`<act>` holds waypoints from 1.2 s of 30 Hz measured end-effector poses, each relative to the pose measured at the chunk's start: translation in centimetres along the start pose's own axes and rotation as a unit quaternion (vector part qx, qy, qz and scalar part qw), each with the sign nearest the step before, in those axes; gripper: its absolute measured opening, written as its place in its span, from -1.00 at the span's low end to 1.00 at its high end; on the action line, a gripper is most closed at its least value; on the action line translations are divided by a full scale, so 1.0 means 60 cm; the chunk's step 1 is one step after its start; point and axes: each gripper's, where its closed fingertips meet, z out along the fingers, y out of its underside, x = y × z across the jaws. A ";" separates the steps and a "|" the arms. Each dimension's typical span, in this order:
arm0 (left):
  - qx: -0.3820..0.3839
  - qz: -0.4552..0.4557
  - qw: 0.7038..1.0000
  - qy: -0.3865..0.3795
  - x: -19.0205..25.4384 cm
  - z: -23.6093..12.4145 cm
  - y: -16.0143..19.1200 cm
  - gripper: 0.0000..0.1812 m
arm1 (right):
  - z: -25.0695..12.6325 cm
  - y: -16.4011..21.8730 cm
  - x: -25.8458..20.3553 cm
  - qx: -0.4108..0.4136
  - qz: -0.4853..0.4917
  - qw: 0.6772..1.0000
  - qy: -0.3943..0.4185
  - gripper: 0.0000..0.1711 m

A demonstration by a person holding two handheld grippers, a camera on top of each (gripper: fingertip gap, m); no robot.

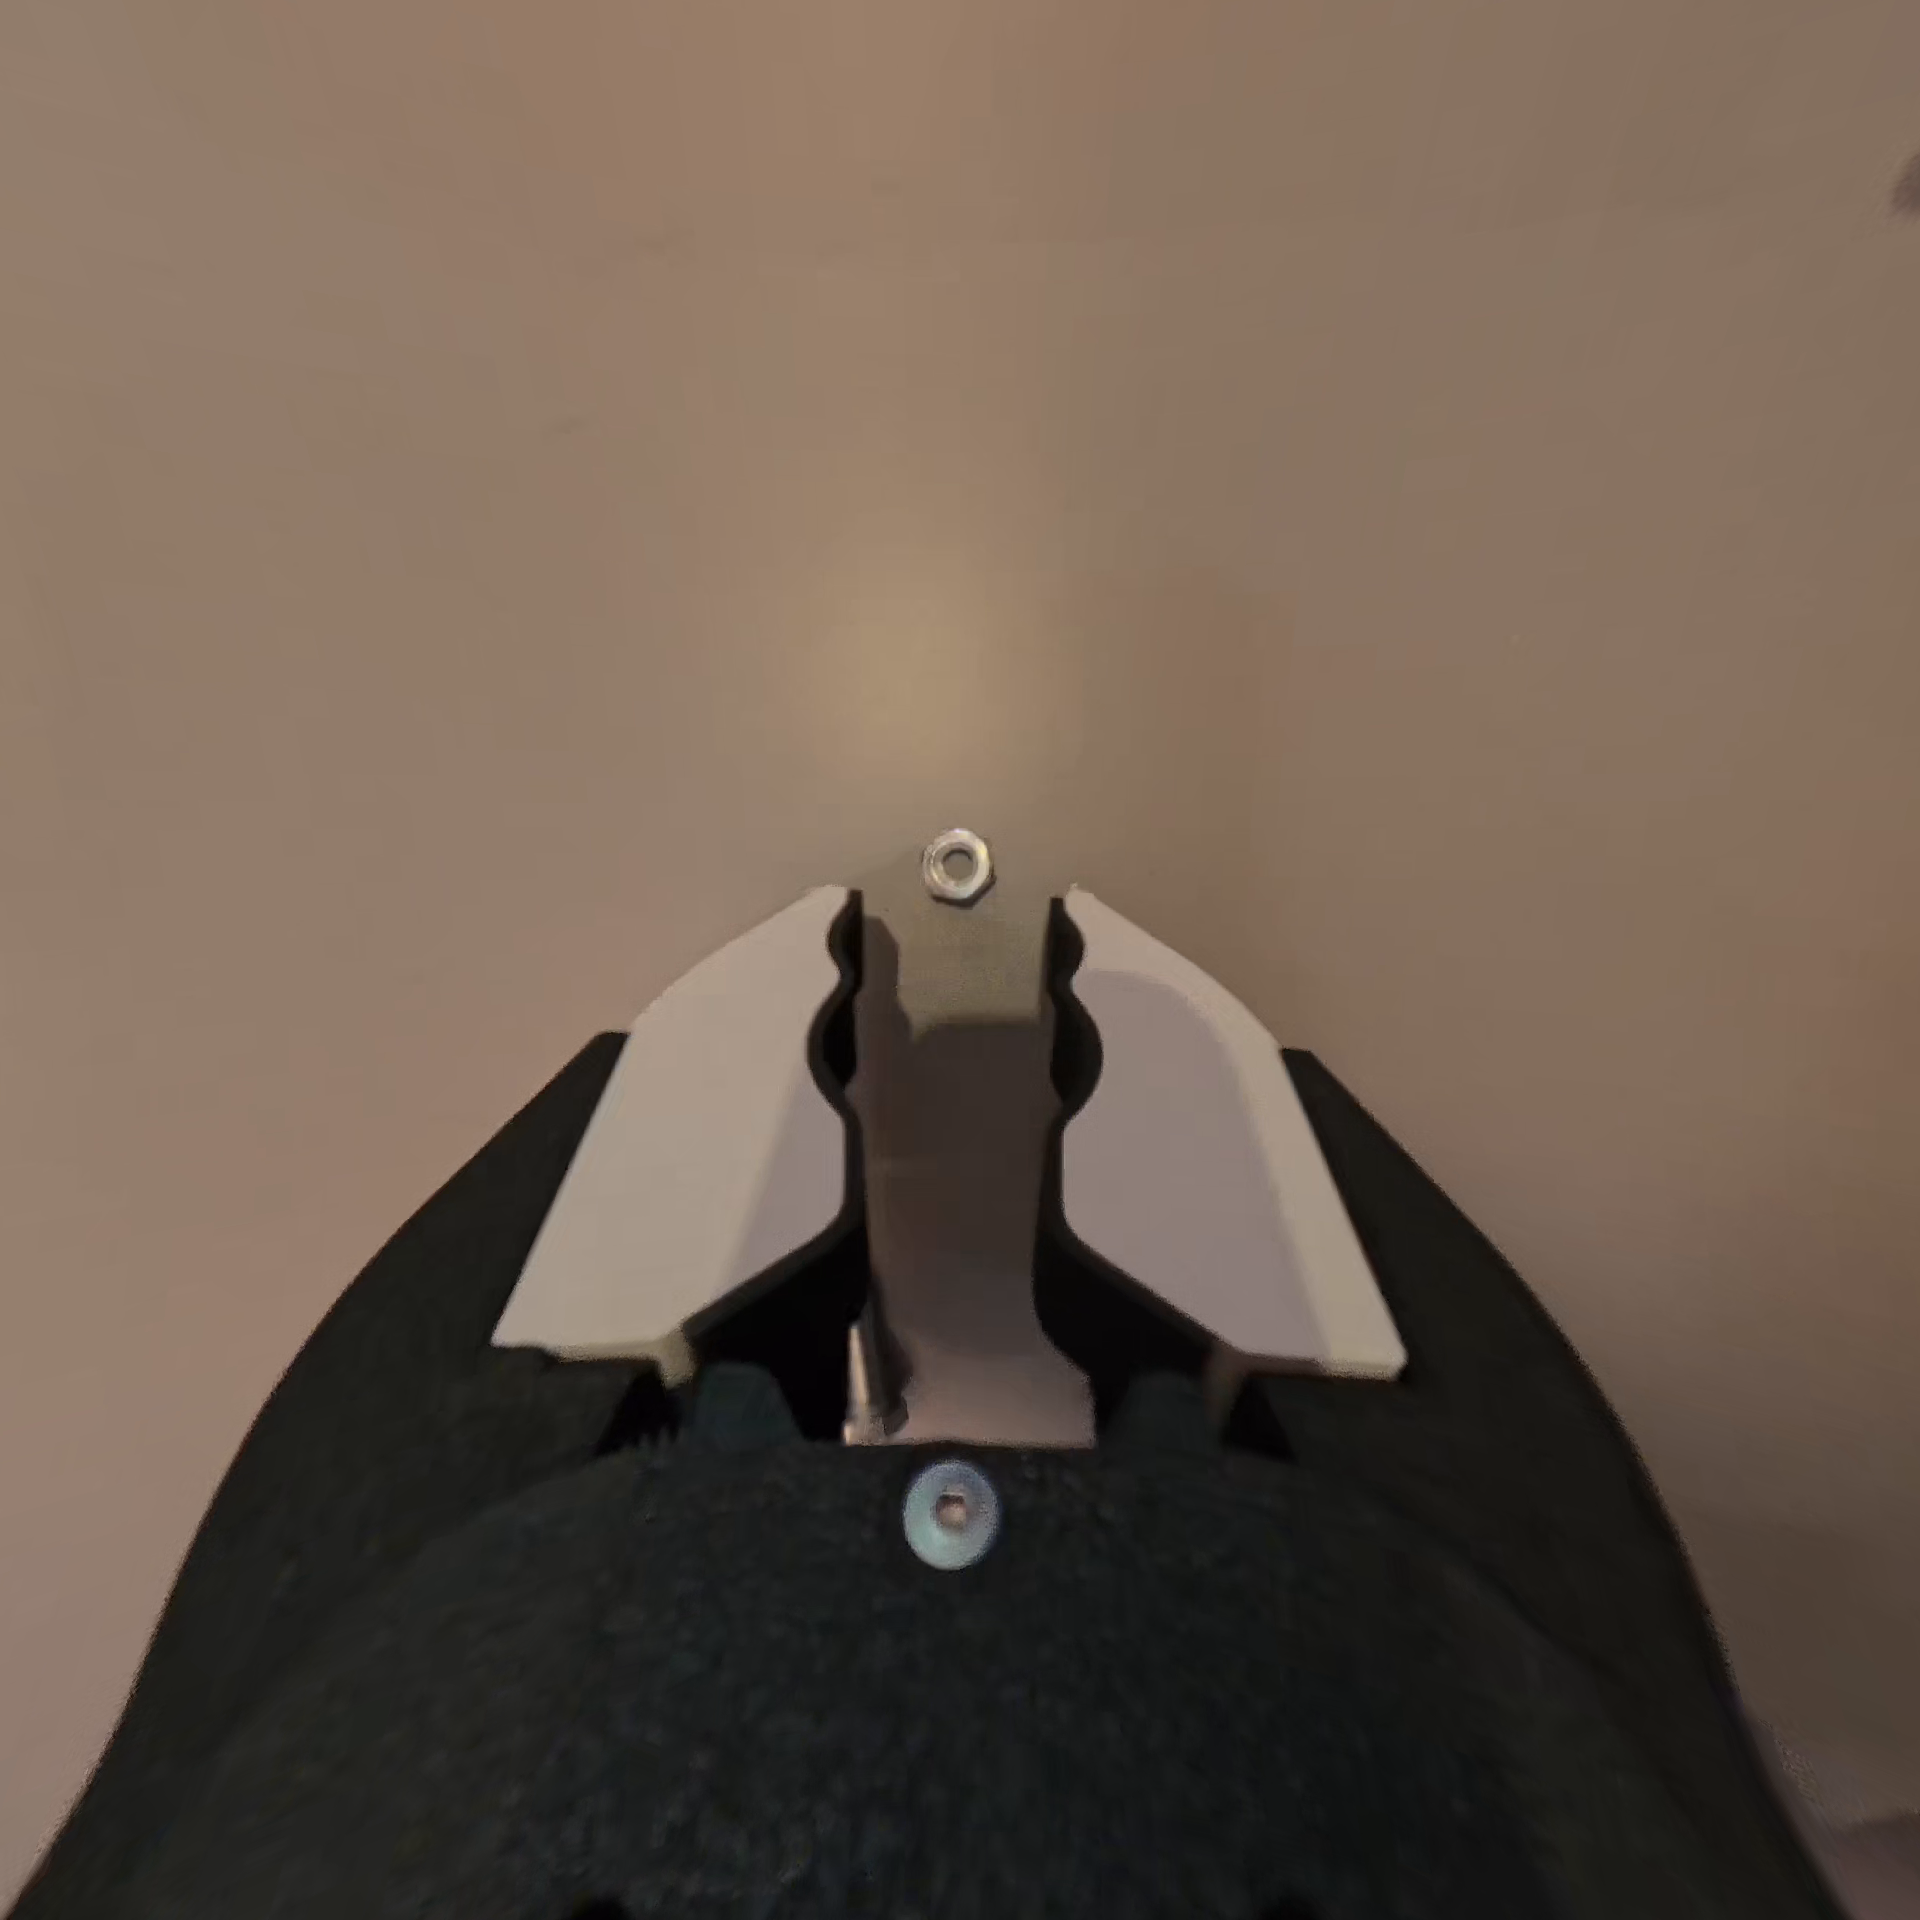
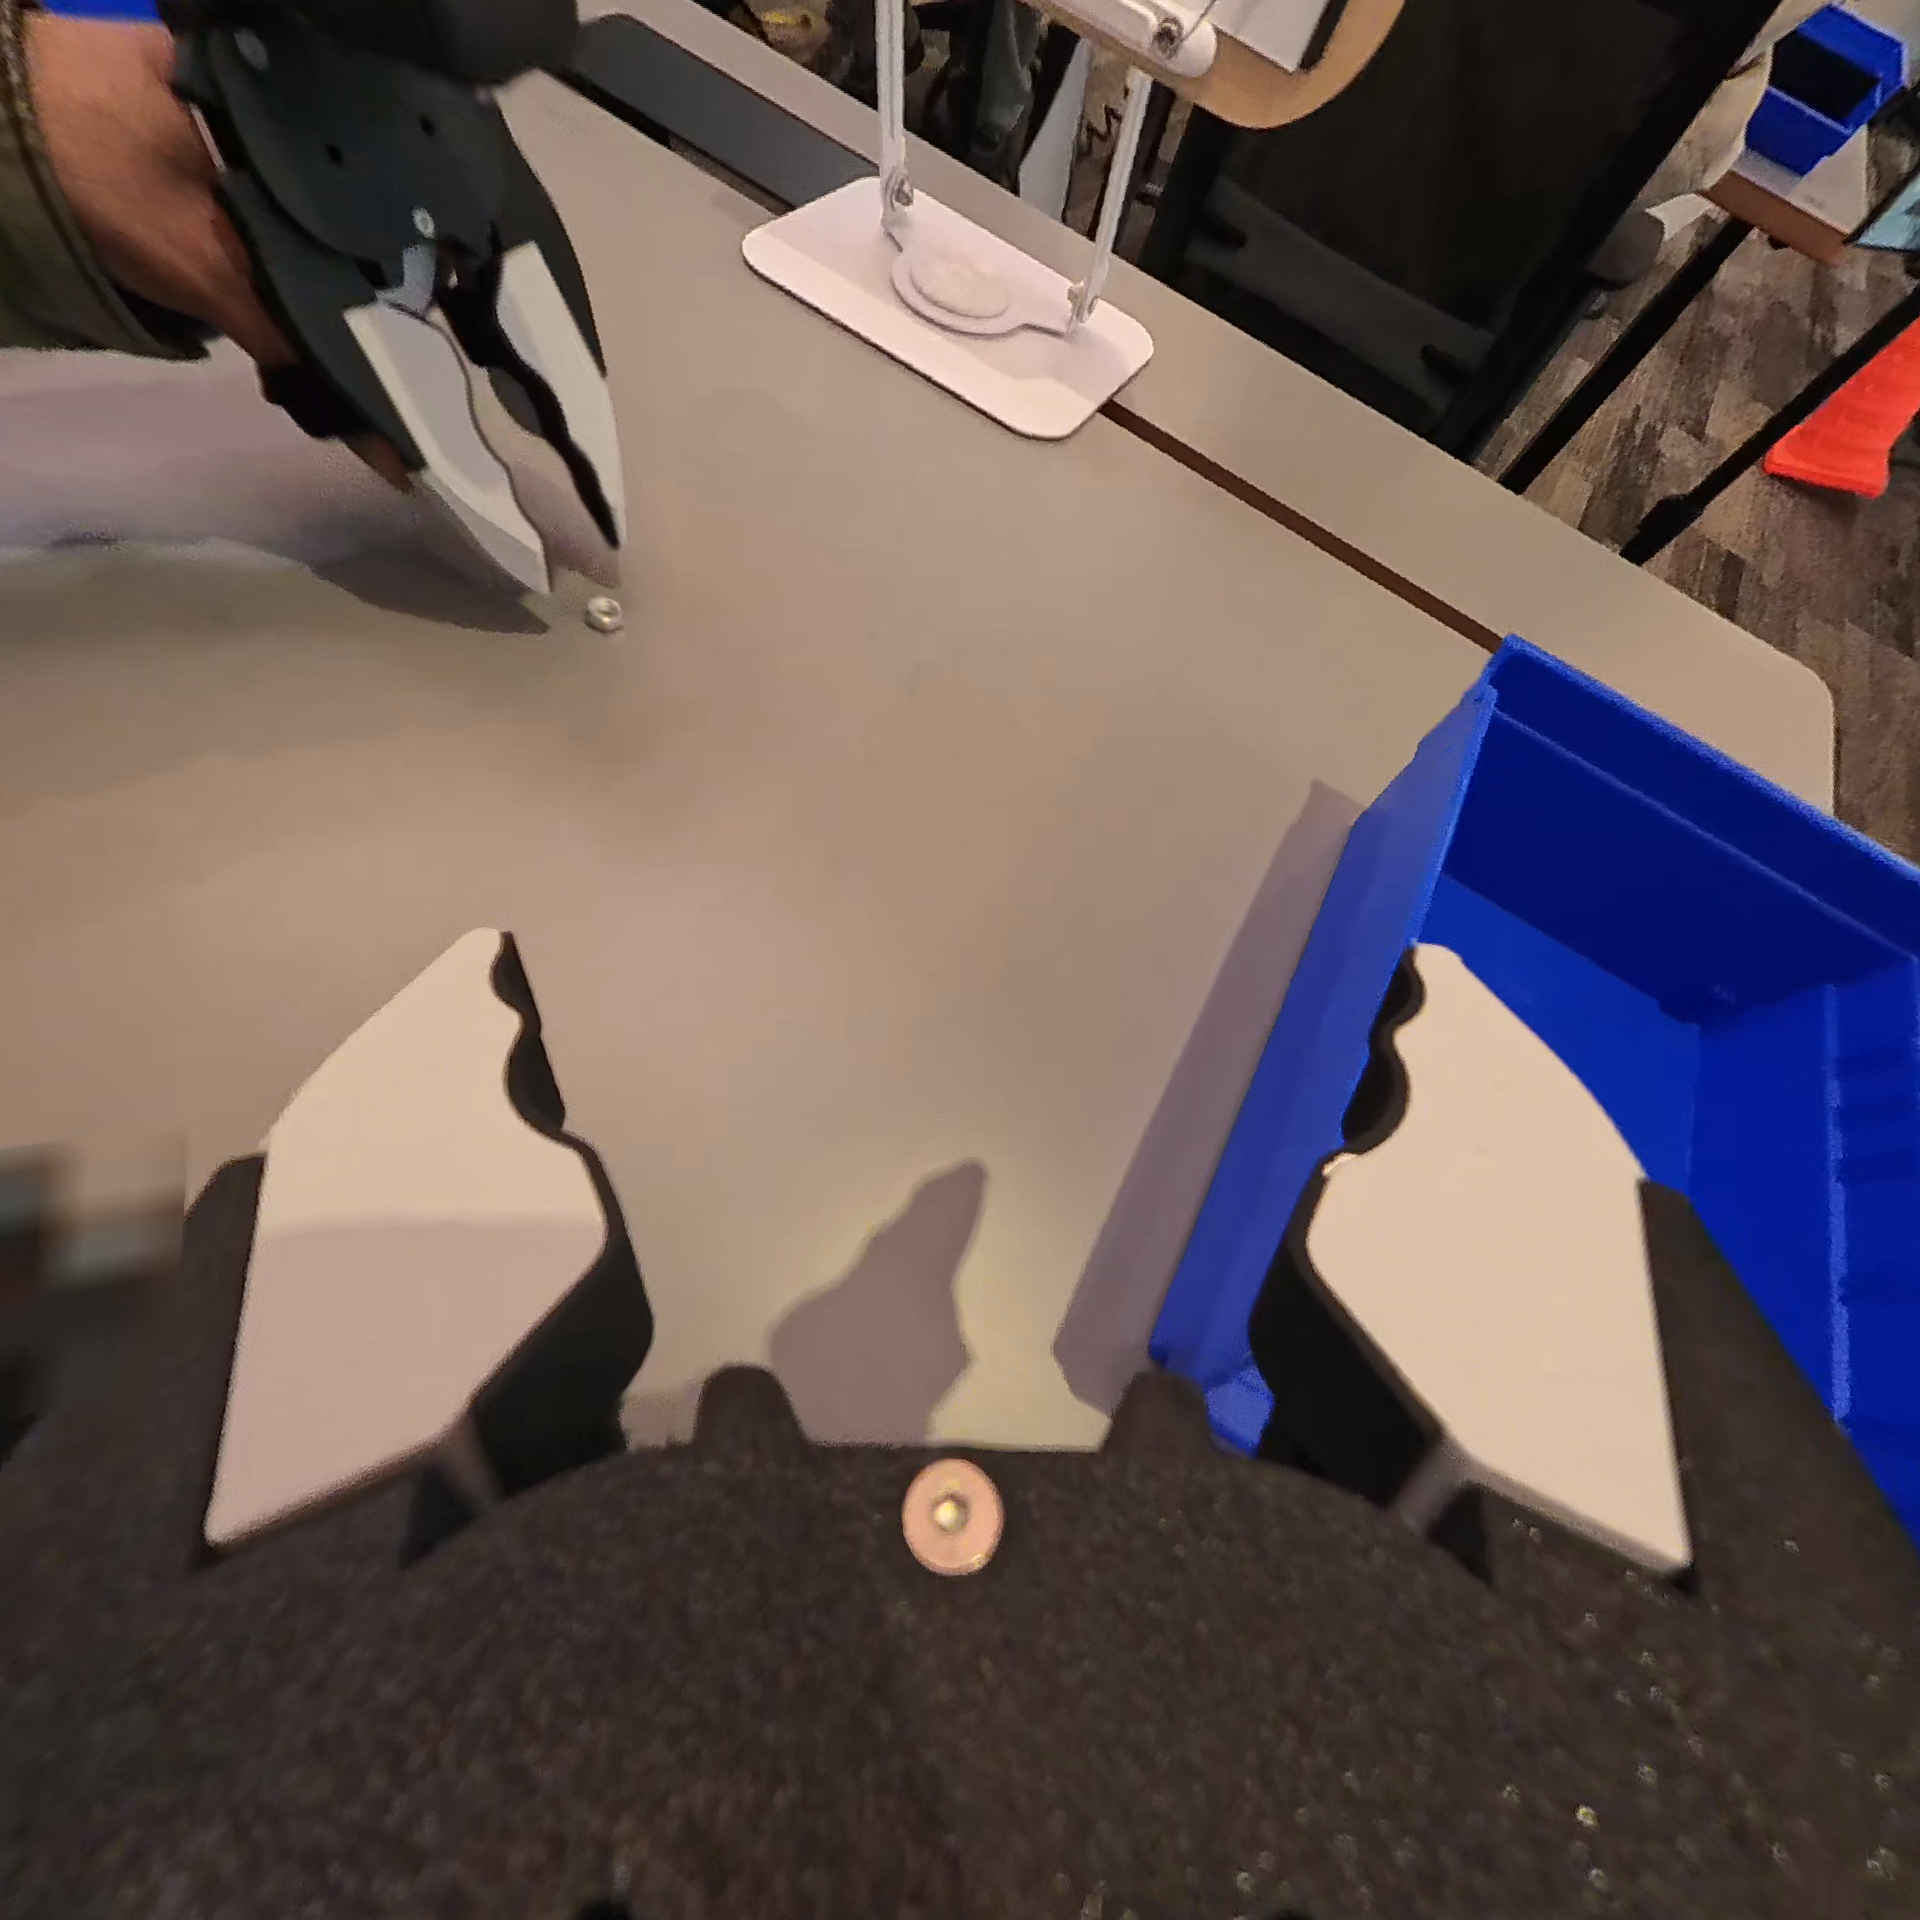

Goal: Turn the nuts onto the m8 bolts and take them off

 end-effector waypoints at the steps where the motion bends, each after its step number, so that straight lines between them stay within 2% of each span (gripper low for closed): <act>1: 0.014 -0.005 1.000 -0.007 -0.002 -0.012 -0.003 -0.56 | 0.003 -0.003 -0.001 -0.004 -0.009 1.000 -0.003 0.70; 3: 0.052 -0.020 0.998 -0.030 -0.008 -0.047 -0.006 -0.36 | 0.011 -0.011 -0.005 -0.015 -0.032 0.999 -0.013 0.66; 4: 0.078 -0.028 0.996 -0.038 -0.008 -0.068 -0.006 -0.34 | 0.016 -0.017 -0.007 -0.019 -0.043 0.999 -0.019 0.65; 9: 0.198 -0.070 0.973 -0.094 -0.010 -0.175 0.023 -0.36 | 0.054 -0.047 -0.033 -0.033 -0.097 0.992 -0.070 0.53; 12: 0.242 -0.094 0.958 -0.122 -0.012 -0.208 0.058 -0.37 | 0.081 -0.063 -0.053 -0.038 -0.125 0.987 -0.097 0.48; 15: 0.266 -0.111 0.949 -0.125 -0.012 -0.212 0.084 -0.37 | 0.108 -0.074 -0.074 -0.051 -0.152 0.979 -0.128 0.35; 20: 0.289 -0.106 0.944 -0.120 -0.015 -0.200 0.098 -0.38 | 0.163 -0.089 -0.109 -0.084 -0.200 0.958 -0.187 0.26; 21: 0.299 -0.103 0.942 -0.117 -0.015 -0.200 0.097 -0.40 | 0.174 -0.091 -0.116 -0.094 -0.211 0.952 -0.201 0.21; 23: 0.319 -0.095 0.936 -0.119 -0.015 -0.201 0.096 -0.41 | 0.196 -0.096 -0.129 -0.110 -0.234 0.940 -0.225 -0.02; 29: 0.328 -0.080 0.934 -0.120 -0.010 -0.200 0.107 -0.44 | 0.261 -0.090 -0.170 -0.165 -0.297 0.891 -0.301 -0.23; 33: 0.315 -0.079 0.938 -0.124 -0.012 -0.192 0.120 -0.45 | 0.297 -0.071 -0.199 -0.202 -0.326 0.857 -0.346 -0.47; 36: 0.304 -0.086 0.940 -0.126 -0.017 -0.186 0.131 -0.44 | 0.322 -0.055 -0.216 -0.226 -0.342 0.836 -0.365 -0.52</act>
